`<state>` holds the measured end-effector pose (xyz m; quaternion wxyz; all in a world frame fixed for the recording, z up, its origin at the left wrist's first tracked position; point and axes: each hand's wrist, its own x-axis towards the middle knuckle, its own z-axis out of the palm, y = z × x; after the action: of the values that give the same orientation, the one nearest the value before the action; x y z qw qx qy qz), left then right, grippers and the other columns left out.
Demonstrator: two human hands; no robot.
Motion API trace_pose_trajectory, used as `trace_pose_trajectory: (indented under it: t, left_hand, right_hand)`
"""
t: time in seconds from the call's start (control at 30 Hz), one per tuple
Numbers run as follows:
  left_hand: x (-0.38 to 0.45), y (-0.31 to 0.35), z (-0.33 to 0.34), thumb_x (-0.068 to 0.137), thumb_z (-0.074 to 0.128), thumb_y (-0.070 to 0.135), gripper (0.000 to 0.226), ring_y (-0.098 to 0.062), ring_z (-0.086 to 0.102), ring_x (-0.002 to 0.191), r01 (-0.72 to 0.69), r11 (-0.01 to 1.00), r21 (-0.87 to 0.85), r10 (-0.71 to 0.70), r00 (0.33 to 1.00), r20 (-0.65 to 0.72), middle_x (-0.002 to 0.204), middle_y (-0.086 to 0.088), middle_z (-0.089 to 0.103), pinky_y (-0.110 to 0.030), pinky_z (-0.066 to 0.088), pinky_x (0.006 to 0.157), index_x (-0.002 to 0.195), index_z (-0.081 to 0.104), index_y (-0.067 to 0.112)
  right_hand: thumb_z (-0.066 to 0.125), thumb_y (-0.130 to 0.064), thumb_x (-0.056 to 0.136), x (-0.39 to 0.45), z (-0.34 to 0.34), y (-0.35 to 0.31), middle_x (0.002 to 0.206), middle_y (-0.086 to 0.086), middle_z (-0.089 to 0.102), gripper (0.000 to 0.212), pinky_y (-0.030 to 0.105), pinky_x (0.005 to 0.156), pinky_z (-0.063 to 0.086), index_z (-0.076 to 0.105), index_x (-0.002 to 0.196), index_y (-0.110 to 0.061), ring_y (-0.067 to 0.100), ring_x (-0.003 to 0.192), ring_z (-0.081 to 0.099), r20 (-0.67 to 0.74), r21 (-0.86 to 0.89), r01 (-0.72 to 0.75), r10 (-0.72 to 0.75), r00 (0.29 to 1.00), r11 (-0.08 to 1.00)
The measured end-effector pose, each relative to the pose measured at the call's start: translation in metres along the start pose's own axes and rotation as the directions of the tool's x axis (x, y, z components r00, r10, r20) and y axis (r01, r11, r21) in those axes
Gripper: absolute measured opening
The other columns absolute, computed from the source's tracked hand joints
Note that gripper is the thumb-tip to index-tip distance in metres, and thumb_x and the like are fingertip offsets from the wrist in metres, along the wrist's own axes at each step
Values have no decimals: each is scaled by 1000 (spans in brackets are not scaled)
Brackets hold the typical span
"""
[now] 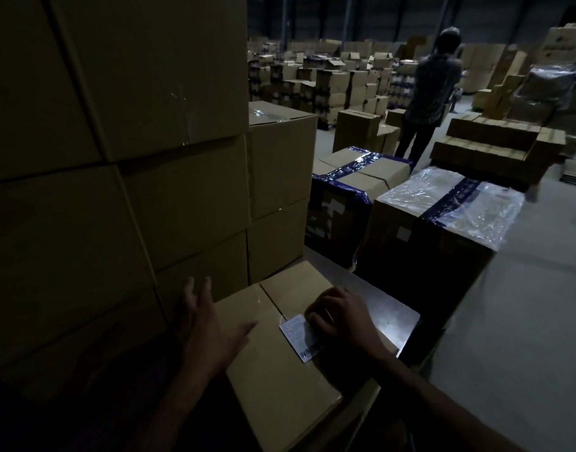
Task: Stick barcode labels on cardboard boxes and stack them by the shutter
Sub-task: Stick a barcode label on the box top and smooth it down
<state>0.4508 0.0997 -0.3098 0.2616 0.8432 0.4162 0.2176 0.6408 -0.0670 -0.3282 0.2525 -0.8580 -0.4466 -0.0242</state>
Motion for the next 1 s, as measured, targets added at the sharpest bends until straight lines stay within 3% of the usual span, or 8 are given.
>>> trace_pose_trajectory:
  t: [0.13,0.23,0.37,0.5,0.6,0.73,0.87,1.0]
  left_hand:
    - [15,14,16,51,55,95,136,-25,-2,152,-103,992,74,91,985,149,166,0,-6,-51,8,122,158,8,26]
    - [7,14,35,49,32,105,137,-22,-12,153,-139,963,230,97,978,185,167,-3,-6,-56,-12,119,158,5,26]
    - [0,8,44,51,24,106,134,-20,2,154,-140,948,286,117,989,96,166,-3,12,-55,-11,120,157,17,24]
    - [1,11,43,51,23,105,135,-20,0,153,-138,937,320,106,988,116,166,-2,11,-53,-15,119,157,12,24]
    - [0,11,43,49,22,106,136,-20,3,153,-136,937,322,111,989,96,165,-1,16,-53,-15,119,156,17,24]
    - [1,10,45,48,22,106,136,-19,4,153,-132,929,347,103,990,101,165,-1,16,-54,-13,119,156,17,23]
    - [1,10,46,49,25,106,136,-20,6,153,-133,933,335,111,990,84,165,-1,19,-54,-13,119,156,19,23]
    - [2,9,47,46,21,108,139,-20,10,152,-136,933,333,119,990,70,163,-2,23,-55,-9,120,155,22,23]
  right_hand:
    - [46,-57,77,-21,10,-18,88,-18,52,34,30,74,35,70,88,-36,7,85,46,-78,17,-76,77,994,997]
    - [39,-58,75,-31,17,-29,91,-17,52,40,29,73,26,68,94,-36,4,86,38,-96,7,-134,134,986,991]
    - [45,-56,79,-30,15,-30,93,-20,44,35,28,76,23,66,99,-37,3,90,35,-59,10,-148,148,987,989]
    - [61,-46,83,-27,12,-25,89,-25,40,19,29,81,25,67,98,-37,1,91,38,-27,41,-146,148,989,988]
    - [54,-51,79,-29,13,-26,85,-26,37,26,29,81,26,66,97,-37,0,88,35,-48,52,-175,178,983,983]
    - [61,-44,86,-27,13,-28,91,-21,42,17,27,79,21,66,101,-37,2,90,35,-35,19,-183,183,982,983]
    - [63,-42,86,-29,11,-26,89,-19,45,16,29,81,30,68,100,-35,3,88,39,-44,52,-175,177,983,983]
    - [65,-38,85,-33,11,-27,85,-20,44,15,28,80,29,69,99,-34,5,86,41,-55,57,-172,175,983,983]
